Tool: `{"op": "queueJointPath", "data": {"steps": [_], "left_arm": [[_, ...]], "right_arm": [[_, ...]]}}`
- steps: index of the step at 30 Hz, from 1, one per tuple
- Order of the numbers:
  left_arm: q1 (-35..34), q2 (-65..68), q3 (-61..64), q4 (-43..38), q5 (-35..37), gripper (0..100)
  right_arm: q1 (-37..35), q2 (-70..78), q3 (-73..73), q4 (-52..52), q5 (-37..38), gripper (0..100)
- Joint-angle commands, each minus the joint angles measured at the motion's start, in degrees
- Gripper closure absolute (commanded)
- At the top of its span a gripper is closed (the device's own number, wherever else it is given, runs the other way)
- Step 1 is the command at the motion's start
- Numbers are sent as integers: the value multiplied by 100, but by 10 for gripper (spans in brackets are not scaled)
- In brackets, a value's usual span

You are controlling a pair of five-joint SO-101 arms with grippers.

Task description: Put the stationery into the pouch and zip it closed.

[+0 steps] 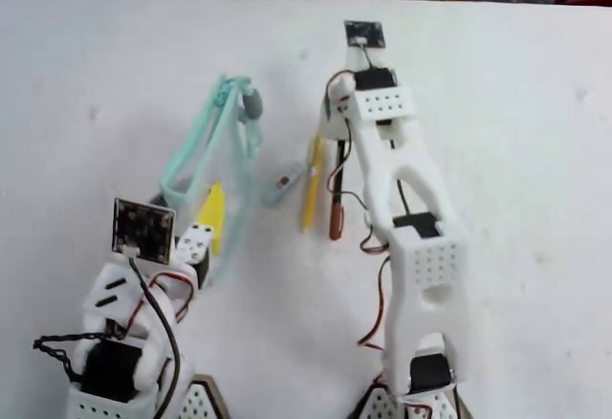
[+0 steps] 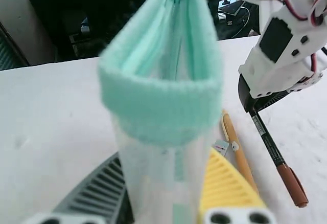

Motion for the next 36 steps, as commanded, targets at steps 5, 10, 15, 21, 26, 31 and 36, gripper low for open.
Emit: {"op": "queueJointPath", "data": {"steps": [5, 10, 15, 21, 26, 31, 36], "left_arm": [[-40, -31, -35, -114, -9, 858], [-40, -31, -35, -114, -9, 858], [-31, -31, -53, 26, -35, 857], [189, -31, -132, 255, -44, 819], [171, -31, -141, 255, -44, 816], [180, -31, -141, 255, -44, 815], [198, -31, -141, 264, -44, 815]], "right_arm": [[-22, -1411, -35, 593, -9, 981], [-75, -2176, -44, 1086, -9, 981], [-189, -3081, -9, 1165, 176, 981], [-716, -4356, 0, 1323, 932, 981], [-1007, -5437, 0, 1367, 1327, 981], [-1051, -6378, -26, 1235, 1371, 981], [-1455, -7275, -9, 356, 1424, 982]]}}
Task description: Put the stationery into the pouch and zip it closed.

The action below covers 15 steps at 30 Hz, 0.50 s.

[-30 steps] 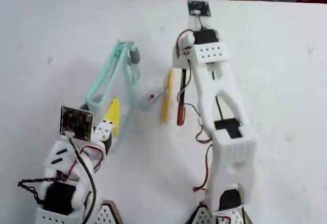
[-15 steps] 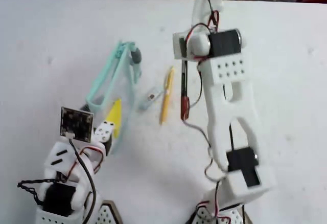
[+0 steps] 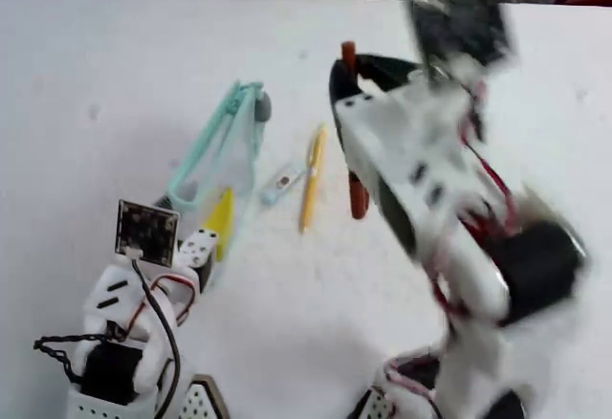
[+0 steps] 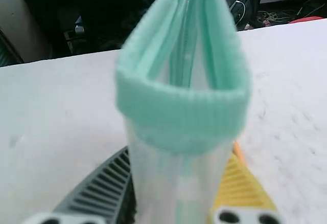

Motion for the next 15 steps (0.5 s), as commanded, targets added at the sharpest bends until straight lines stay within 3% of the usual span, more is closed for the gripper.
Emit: {"op": "queueJointPath", "data": {"steps": [1, 7, 11, 15], "left_arm": [[171, 40, -132, 70, -44, 815], [813, 40, -105, 264, -369, 815], [813, 40, -105, 255, -360, 815], [813, 40, -105, 255, -360, 815]], "right_arm": [[-365, -655, -44, -558, 79, 982], [-1174, -1042, -35, -778, 26, 982], [-1736, -848, 88, -1815, 26, 982], [-1859, -330, 387, -2492, 26, 982]]}}
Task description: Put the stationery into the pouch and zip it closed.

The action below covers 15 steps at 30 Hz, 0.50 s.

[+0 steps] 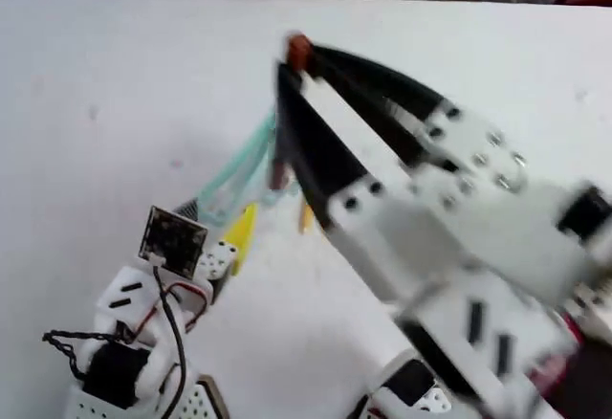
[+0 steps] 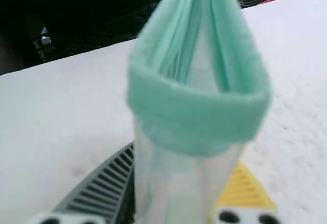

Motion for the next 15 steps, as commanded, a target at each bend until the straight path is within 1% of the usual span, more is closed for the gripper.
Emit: {"op": "queueJointPath", "data": {"steps": [1, 5, 6, 10, 15], "left_arm": [[92, 48, -105, 62, -44, 815], [92, 48, -105, 62, -53, 815], [92, 48, -105, 62, -53, 815], [92, 48, -105, 62, -53, 815], [92, 48, -123, 62, -53, 815]], "right_arm": [[-84, 514, 264, -470, -44, 982], [-66, 831, 818, -497, -914, 982], [-66, 831, 932, -497, -1037, 982], [-40, 734, 1389, -593, -1055, 982], [66, 523, 2277, -1042, -1055, 982]]}}
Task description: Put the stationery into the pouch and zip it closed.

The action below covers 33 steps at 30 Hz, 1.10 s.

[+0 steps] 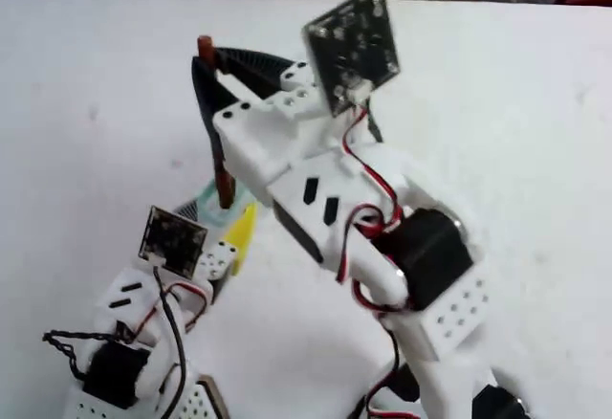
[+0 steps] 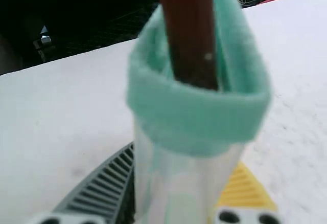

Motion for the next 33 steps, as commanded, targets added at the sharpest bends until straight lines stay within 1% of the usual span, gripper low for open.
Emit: {"op": "queueJointPath", "data": {"steps": [1, 4, 8, 12, 14, 17, 24, 30, 31, 33], "left_arm": [[92, 48, -123, 53, -53, 815], [84, 48, -123, 53, -53, 815], [-180, 48, -141, 18, -35, 815], [-207, 48, -202, 26, 229, 815], [-215, 48, -202, 18, 237, 815], [-215, 48, -202, 18, 237, 815], [-215, 48, -202, 44, 237, 815], [-215, 48, -202, 35, 237, 815], [-215, 48, -202, 35, 237, 815], [-215, 48, -202, 35, 237, 815]], "right_arm": [[57, -321, 457, -391, -62, 982], [57, -620, 844, -497, -62, 982], [84, -1182, 1248, -418, -26, 982], [215, -1613, 1916, -330, 580, 982], [215, -1727, 2330, -338, 844, 982], [189, -1789, 2734, -365, 993, 982], [391, -1499, 2875, -374, 993, 982], [892, -708, 2857, -664, 941, 982], [901, -549, 2840, -664, 862, 982], [892, -321, 2831, -602, 352, 982]]}}
